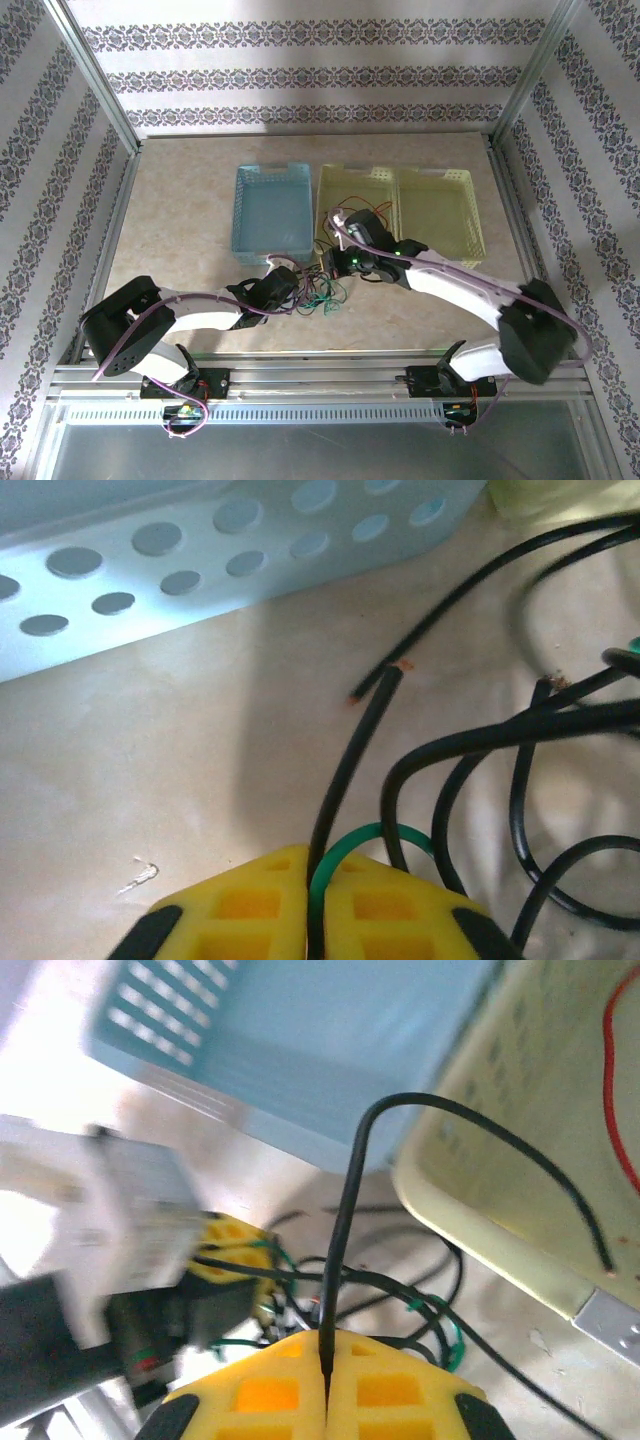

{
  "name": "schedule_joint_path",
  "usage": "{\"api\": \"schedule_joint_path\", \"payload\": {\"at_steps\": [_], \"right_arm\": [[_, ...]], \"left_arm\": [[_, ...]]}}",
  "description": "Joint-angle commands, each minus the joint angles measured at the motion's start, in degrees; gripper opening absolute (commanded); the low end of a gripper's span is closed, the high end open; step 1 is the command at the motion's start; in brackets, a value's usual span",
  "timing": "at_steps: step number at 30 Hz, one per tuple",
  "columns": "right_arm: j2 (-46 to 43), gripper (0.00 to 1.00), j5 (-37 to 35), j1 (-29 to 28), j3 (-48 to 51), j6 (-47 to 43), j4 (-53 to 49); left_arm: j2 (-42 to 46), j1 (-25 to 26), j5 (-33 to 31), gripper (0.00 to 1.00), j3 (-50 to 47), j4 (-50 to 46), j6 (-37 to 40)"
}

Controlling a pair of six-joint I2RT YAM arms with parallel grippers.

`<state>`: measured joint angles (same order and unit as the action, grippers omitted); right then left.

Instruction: Untangle the cables

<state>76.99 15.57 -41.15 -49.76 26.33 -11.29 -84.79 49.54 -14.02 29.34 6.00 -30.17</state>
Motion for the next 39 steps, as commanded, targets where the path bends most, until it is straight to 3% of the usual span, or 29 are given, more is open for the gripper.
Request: {"api": "schedule_joint_path", "payload": {"at_steps": [1,8,16,23,32,39], "right_arm": [[-6.63,0.00,-0.83,-0.31,-1.07,-2.73,-1.99],[-17.02,0.00,-10.46,1.45,-5.16,-6.79,-6.48],[-27.50,0.00,-23.41,6.47,-11.45,-11.95,-7.91],[-34.12,0.00,-33.70,13.11,-15.07,-16.51,-7.61],[-36.38,0.00,-35.47,20.56,-19.18,-19.25,-4.46],[-36.61,0.00,-36.72,23.40,-21.00,-19.99,-0.76]], "left_arm": [[0.23,0.65,3.86,0.19,-1.91,-0.31,0.85],[-1.17,0.65,3.91,0.22,-2.54,0.84,0.39],[-3.34,0.65,4.27,0.12,-2.60,1.08,0.32],[-4.15,0.65,4.26,0.10,-3.33,1.83,0.08],[-5.99,0.60,4.24,0.18,-2.62,1.74,0.03],[-6.28,0.66,4.11,0.18,-3.02,1.61,-0.32]]}}
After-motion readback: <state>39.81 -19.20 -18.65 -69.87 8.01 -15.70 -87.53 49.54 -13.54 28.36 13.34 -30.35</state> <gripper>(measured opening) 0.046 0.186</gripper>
